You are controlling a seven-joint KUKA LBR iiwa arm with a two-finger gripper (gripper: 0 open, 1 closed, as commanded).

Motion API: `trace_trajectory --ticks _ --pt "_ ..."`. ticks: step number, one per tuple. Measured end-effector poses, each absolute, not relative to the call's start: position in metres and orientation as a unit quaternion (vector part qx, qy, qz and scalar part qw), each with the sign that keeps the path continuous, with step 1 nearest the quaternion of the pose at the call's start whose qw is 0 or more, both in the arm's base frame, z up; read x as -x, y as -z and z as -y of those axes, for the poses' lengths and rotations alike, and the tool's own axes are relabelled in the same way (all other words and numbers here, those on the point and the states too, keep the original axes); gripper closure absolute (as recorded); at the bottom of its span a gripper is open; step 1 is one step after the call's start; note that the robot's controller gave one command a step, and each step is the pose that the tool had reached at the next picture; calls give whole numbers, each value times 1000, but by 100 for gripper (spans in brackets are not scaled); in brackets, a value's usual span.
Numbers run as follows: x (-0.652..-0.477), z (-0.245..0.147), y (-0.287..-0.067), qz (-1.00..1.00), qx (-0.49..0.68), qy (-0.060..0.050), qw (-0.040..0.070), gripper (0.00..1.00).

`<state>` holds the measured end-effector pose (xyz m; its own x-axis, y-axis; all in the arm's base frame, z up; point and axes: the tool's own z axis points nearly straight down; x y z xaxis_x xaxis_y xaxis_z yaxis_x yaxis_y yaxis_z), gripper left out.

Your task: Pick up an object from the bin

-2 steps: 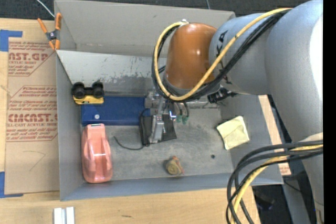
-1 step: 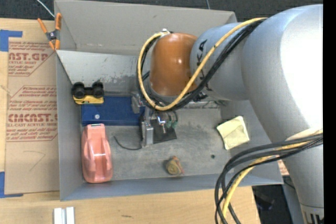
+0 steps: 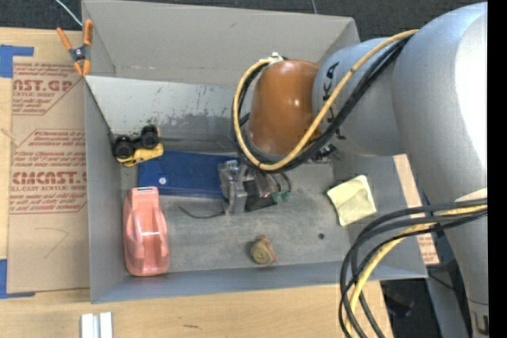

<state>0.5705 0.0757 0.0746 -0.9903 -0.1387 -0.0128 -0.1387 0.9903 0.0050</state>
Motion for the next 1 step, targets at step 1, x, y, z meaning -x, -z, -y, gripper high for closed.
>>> trace_trajectory --ticks 1 --pt "-570 -76 -75 -998 69 -3 6 100"
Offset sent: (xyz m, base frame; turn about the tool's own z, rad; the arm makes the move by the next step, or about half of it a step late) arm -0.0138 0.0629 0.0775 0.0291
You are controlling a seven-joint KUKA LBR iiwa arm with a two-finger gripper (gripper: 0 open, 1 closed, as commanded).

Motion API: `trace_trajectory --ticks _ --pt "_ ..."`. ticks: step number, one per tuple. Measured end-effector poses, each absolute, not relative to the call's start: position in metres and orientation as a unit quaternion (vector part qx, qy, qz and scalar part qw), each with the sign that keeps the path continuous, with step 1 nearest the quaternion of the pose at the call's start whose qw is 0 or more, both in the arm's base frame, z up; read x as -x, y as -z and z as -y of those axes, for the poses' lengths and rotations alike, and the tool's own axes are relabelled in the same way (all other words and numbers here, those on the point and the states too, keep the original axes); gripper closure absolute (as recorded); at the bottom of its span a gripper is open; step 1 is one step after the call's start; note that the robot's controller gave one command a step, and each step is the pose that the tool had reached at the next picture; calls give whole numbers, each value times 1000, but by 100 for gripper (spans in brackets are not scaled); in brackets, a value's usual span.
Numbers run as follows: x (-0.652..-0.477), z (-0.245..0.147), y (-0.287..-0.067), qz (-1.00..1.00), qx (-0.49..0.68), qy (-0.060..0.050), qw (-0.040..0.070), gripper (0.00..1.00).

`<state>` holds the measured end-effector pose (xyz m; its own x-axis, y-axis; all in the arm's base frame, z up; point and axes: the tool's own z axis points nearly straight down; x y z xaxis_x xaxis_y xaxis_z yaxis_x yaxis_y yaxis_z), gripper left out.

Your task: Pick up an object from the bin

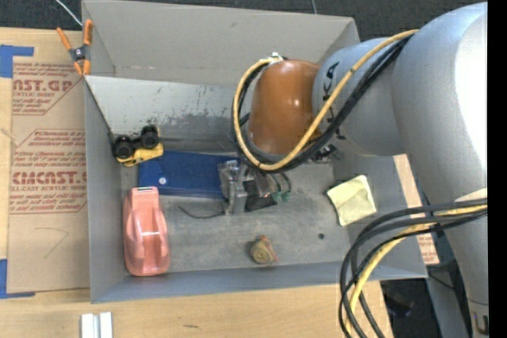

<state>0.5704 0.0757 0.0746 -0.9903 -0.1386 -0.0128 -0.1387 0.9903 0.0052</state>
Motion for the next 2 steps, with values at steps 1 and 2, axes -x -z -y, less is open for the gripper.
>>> trace_trajectory --ticks 1,2 --pt "-558 -145 -157 -998 58 -6 11 100" --pt "-567 -56 -201 -997 71 -3 7 100"
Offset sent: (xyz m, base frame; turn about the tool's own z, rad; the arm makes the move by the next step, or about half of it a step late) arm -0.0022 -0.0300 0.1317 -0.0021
